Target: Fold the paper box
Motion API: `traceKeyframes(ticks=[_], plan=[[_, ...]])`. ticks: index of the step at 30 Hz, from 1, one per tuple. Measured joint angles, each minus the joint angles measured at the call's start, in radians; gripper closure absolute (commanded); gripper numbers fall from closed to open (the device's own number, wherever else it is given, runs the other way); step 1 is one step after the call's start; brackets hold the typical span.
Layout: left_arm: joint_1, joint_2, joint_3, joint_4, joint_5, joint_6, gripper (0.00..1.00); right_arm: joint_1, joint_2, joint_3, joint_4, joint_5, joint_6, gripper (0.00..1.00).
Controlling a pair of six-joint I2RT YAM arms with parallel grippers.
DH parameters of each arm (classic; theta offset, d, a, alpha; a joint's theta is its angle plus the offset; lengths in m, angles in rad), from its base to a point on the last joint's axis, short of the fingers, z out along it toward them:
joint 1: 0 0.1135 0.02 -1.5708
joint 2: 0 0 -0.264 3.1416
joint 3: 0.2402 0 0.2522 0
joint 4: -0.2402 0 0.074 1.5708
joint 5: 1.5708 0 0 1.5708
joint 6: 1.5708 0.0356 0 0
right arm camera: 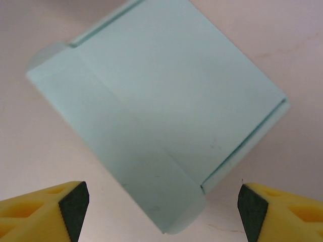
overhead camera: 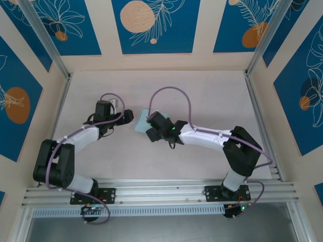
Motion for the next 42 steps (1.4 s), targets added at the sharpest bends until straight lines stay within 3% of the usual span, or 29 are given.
traceKeyframes(ticks=[5, 12, 25, 32, 42], plan=[[0.029, -0.070, -0.028, 0.000, -0.018, -0.007, 0.00, 0.100, 0.133, 0.074, -0.046, 0.177, -0.152, 0.21], [0.051, -0.104, -0.064, -0.001, -0.025, -0.022, 0.00, 0.117, 0.287, 0.141, -0.087, 0.290, -0.251, 0.27], [0.065, -0.104, -0.075, 0.000, -0.025, -0.029, 0.00, 0.072, 0.309, 0.197, -0.052, 0.311, -0.320, 0.78], [0.071, -0.110, -0.075, 0.000, -0.025, -0.029, 0.00, 0.063, 0.309, 0.217, -0.037, 0.330, -0.366, 1.00], [0.078, -0.142, -0.076, -0.001, -0.025, -0.029, 0.00, 0.055, 0.308, 0.278, -0.072, 0.312, -0.395, 1.00]])
